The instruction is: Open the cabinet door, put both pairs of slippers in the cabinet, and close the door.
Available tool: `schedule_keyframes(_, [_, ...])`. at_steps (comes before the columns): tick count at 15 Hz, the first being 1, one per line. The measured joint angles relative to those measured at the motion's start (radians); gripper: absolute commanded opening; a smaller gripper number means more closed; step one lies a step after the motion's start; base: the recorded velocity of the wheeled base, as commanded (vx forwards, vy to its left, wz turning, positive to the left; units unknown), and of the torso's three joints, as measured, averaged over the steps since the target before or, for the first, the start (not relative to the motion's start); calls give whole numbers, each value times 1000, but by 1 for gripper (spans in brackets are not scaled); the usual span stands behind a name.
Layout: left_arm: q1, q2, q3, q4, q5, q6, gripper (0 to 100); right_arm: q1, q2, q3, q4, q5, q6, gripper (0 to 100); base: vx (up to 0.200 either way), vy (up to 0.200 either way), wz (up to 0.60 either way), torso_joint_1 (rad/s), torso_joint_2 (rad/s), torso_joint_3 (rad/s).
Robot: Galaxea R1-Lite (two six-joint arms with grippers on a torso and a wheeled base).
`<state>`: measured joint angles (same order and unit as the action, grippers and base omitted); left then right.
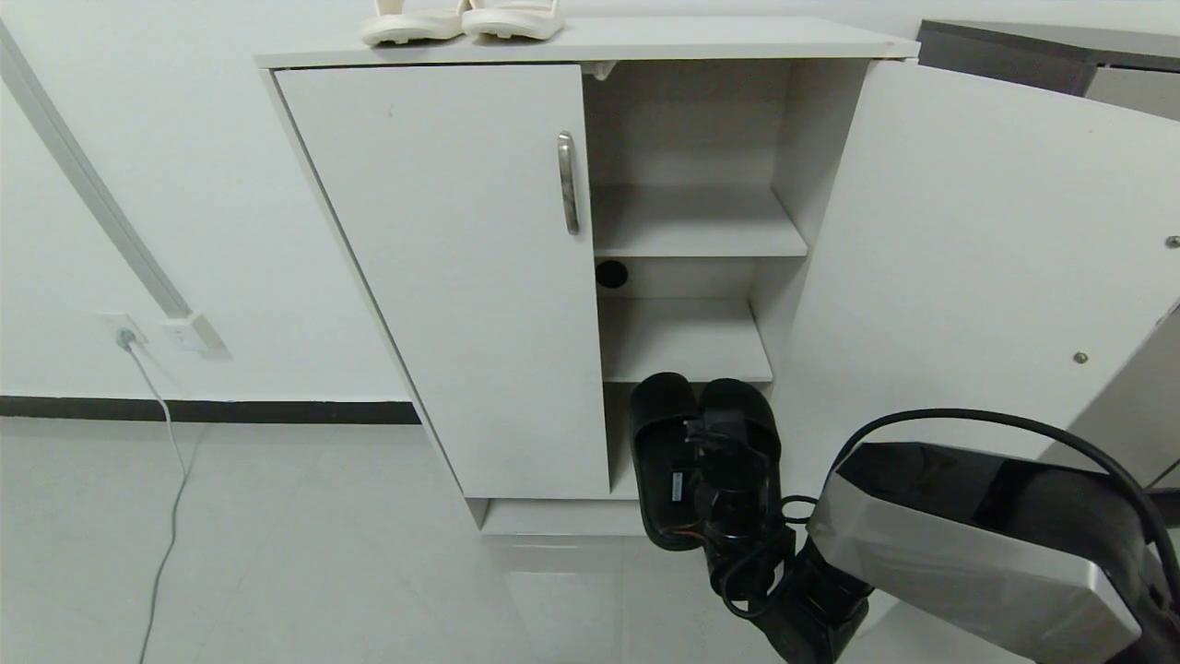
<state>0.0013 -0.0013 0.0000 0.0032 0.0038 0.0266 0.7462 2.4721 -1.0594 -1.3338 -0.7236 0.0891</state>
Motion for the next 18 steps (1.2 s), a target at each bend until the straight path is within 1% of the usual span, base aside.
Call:
schedule_keyframes(2, [0,0,0,0,0,0,0,-3,12,0,-4,0,-2,0,0,0,0,0,0,0])
schedule_keyframes(12, [0,0,0,0,0,0,0,-6,13,-1,-9,1,-8,0,200,0,0,2,1,3])
schedule_keyframes(18, [0,0,0,-1,2,-1,0,-11,11,-7,-5,1,-8,0,0,0,0,0,0,0])
